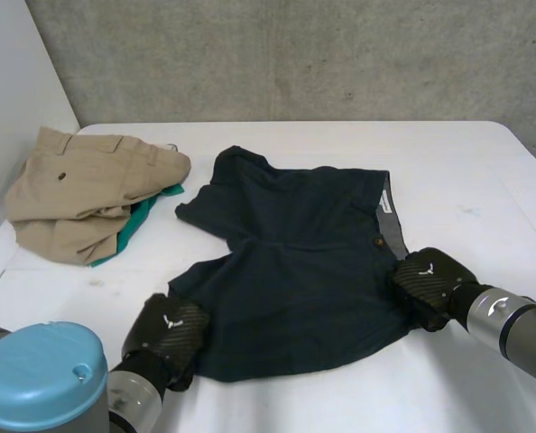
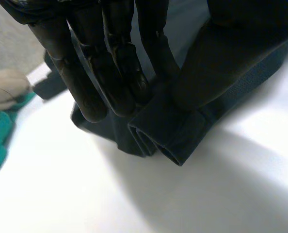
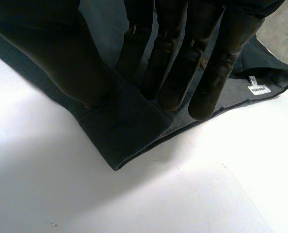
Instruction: Fold the laundry.
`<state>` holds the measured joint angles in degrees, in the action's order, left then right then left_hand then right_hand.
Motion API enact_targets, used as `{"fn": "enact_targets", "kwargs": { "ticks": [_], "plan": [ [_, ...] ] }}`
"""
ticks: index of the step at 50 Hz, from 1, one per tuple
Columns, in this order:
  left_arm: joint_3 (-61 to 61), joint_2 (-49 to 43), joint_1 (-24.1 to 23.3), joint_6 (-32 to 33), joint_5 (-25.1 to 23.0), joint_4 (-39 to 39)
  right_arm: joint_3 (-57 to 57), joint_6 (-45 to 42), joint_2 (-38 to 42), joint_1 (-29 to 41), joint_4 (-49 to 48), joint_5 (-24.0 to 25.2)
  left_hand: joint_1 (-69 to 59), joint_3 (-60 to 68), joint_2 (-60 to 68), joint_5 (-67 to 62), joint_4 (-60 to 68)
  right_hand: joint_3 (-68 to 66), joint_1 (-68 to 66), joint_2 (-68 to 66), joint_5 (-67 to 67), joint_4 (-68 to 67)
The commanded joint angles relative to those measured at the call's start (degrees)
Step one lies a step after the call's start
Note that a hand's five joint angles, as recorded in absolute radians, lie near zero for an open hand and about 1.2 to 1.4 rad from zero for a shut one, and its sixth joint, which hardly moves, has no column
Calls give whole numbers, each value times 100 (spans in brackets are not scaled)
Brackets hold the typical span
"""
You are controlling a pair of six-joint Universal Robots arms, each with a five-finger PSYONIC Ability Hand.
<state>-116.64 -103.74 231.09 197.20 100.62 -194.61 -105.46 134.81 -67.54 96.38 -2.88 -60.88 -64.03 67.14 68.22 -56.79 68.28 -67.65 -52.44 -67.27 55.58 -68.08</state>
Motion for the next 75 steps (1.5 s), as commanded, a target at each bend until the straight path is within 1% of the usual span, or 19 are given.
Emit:
{"fn": "enact_targets", "kwargs": {
  "ticks": [1, 4, 8, 14, 24, 27, 28, 30, 38, 42, 43, 45, 49, 53, 55, 59, 64, 69, 75],
  "plan": [
    [194, 371, 15, -6, 45, -68, 113, 440, -162, -14, 261, -143, -1597, 1286, 1178, -1321, 1172, 1660, 139, 1622, -1453, 1703],
    [300, 380, 59, 3, 45, -51, 210, 625, -312, -32, 681, -117, -1597, 1286, 1178, -1321, 1172, 3197, 1676, 3159, -2990, 3240],
    [519, 363, 129, -6, 28, -16, 246, 626, -339, -32, 1069, 32, -1597, 1286, 1178, -1321, 1172, 3552, 2031, 3514, -3345, 3595],
    [783, 319, 164, -15, 28, 19, 184, 573, -330, 12, 1088, 68, -1597, 1286, 1178, -1321, 1172, 3570, 2049, 3532, -3363, 3613],
    [1056, 310, 200, -24, 28, 72, 166, 573, -31, 38, 174, -20, -1597, 1286, 1178, -1321, 1172, 3284, 1764, 3246, -3078, 3327],
    [1108, 319, 200, -32, 28, 116, 210, 582, 83, 38, 25, -29, -1597, 1286, 1178, -1321, 1172, 2094, 574, 2056, -1888, 2137],
    [1117, 319, 191, -41, 28, 134, 236, 590, 101, 38, -11, -38, -1597, 1286, 1178, -1321, 1172, 1290, -230, 1252, -1084, 1333],
    [1126, 319, 182, -41, 28, 169, 289, 608, 153, 47, -90, -143, -1597, 1286, 1178, -1321, 1172, -1227, -2748, -1265, 1433, -1184],
    [1109, 503, 164, -24, 28, 555, 333, 529, -21, 3, 191, -670, -1597, 1286, 1178, -1321, 1172, -1235, -2756, -1273, 1442, -1192],
    [1108, 784, 121, 3, 1, 1213, 298, 178, -1127, -14, 919, -688, -1597, 1286, 1178, -1321, 1172, -1235, -2756, -1273, 1442, -1192],
    [1108, 880, 103, 11, -16, 1528, 307, -75, -1591, -23, 1443, -688, -1597, 1286, 1178, -1321, 1172, -1235, -2756, -1273, 1442, -1192],
    [1117, 995, 94, 29, -60, 1881, 342, -505, -1954, -58, 2295, -697, -1597, 1286, 1178, -1321, 1172, -1235, -2756, -1273, 1442, -1192],
    [1047, 1276, 33, 379, -402, 3196, 281, -1499, -2237, -523, 3871, -697, -1597, 1286, 1178, -1321, 1172, -1235, -2756, -1273, 1442, -1192],
    [1021, 1347, -143, 696, -710, 4008, 263, -2116, -2386, -893, 4454, -583, -1597, 1286, 1178, -1321, 1172, -1235, -2756, -1273, 1442, -1192],
    [1056, 1321, -169, 706, -781, 3931, 280, -1951, -2395, -893, 4314, -557, -1597, 1286, 1178, -1321, 1172, -1235, -2756, -1273, 1442, -1192],
    [1143, 1137, -161, 714, -799, 3142, 281, -1477, -2273, -832, 3920, -469, -1597, 1286, 1178, -1321, 1172, -1235, -2756, -1273, 1442, -1192],
    [1747, 243, -134, 811, -729, 1658, 596, -878, -1684, -481, 3040, -626, -1597, 1286, 1178, -1321, 1172, -1235, -2756, -1273, 1442, -1192],
    [2733, -761, 76, 855, -684, 908, 1333, -79, -1052, -217, 2390, -1389, -1597, 1286, 1178, -1321, 1172, -1235, -2756, -1273, 1442, -1192],
    [4437, -2131, 305, 1250, -719, 372, 1985, 151, -384, 126, 1853, -2041, -1597, 1286, 1178, -1321, 1172, -1235, -2756, -1273, 1442, -1192]
  ]
}}
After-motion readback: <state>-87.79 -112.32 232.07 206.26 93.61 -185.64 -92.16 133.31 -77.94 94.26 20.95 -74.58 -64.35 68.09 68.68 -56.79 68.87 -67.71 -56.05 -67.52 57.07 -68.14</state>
